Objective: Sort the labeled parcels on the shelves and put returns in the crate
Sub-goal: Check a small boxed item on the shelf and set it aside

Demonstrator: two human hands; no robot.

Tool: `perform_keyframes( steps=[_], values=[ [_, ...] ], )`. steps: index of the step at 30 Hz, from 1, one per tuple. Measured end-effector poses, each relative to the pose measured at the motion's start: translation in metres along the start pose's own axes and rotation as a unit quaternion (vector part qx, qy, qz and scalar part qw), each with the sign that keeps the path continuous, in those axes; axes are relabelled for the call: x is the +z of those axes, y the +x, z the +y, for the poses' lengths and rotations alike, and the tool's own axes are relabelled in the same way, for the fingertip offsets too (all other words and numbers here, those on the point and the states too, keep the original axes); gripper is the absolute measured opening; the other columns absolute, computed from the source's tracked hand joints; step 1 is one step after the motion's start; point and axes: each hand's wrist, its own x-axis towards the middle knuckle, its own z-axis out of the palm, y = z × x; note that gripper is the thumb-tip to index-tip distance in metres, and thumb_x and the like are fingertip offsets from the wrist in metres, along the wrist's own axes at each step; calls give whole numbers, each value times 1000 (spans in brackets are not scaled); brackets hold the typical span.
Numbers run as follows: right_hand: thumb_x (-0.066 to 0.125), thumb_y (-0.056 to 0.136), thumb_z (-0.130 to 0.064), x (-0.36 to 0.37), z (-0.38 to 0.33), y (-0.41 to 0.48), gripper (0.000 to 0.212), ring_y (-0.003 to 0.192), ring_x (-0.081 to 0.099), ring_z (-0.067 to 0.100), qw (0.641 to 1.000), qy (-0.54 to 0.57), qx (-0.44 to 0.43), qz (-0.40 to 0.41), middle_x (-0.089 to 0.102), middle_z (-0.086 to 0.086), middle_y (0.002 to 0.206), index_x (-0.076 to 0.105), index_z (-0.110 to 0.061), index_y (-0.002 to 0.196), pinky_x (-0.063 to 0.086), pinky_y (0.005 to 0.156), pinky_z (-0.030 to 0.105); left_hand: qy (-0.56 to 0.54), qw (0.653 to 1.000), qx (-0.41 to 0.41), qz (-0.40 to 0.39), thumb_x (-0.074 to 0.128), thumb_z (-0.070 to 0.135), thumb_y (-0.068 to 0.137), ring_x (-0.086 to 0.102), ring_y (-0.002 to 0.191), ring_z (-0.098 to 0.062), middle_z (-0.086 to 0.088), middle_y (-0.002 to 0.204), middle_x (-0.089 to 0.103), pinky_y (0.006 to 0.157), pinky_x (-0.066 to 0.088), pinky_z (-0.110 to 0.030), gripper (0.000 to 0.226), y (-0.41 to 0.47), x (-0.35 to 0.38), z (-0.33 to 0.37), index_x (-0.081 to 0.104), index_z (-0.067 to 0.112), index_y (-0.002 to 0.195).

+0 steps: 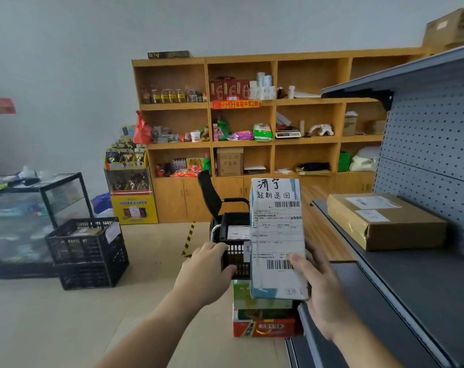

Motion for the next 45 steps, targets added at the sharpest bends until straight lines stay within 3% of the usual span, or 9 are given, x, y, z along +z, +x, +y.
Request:
perform_keyframes(
  steps=[4,11,15,20,23,28,37,45],
  values=[
    [75,88,-28,-2,27,85,45,113,71,31,1000,-2,-7,4,72,10,125,61,-34,131,55,94,58,5,1000,18,-1,59,50,97,50,130,-18,9,146,49,105,50,-43,55,90,26,-28,43,35,147],
    [66,87,-20,2,59,230,51,115,70,29,999,-9,-7,40,73,9,125,58,-29,137,53,95,52,24,998,54,-29,56,49,97,50,126,-19,6,140,51,101,50,-44,49,249,58,-66,46,32,142],
    [65,85,-21,-4,76,299,50,113,71,26,998,-8,-3,66,74,7,123,61,-28,134,54,92,49,10,996,65,-58,56,48,97,49,130,-21,5,146,48,102,51,-44,56,326,80,-75,42,31,149],
    [66,86,-22,-21,101,395,51,115,70,27,997,-13,15,75,73,8,125,59,-24,137,52,98,52,1,996,62,-71,58,47,97,47,135,-21,5,151,44,106,49,-42,59,414,114,-87,40,30,151],
    [63,89,-19,-35,118,453,45,112,72,27,997,-13,32,63,74,9,122,60,-23,134,53,93,49,-4,997,48,-65,60,46,97,47,136,-20,5,151,45,107,48,-42,60,461,134,-95,40,29,151],
    [63,92,-17,-62,150,547,43,109,73,26,995,-8,77,57,75,7,121,60,-30,132,55,88,50,-4,996,5,-89,58,45,98,45,135,-19,6,150,44,108,46,-41,59,532,168,-103,39,31,152],
    [61,100,-17,-100,228,655,38,117,69,29,980,-37,196,25,71,6,129,57,-28,137,53,98,58,-15,981,-68,-179,59,46,96,50,128,-22,5,144,48,104,49,-45,56,606,250,-138,42,32,147],
    [67,94,-12,-102,271,708,38,98,76,24,947,-115,298,37,78,1,111,62,-28,129,56,80,43,-103,975,-55,-191,67,32,94,39,140,-17,10,153,37,113,43,-44,67,666,293,-188,34,35,152]
  ],
)
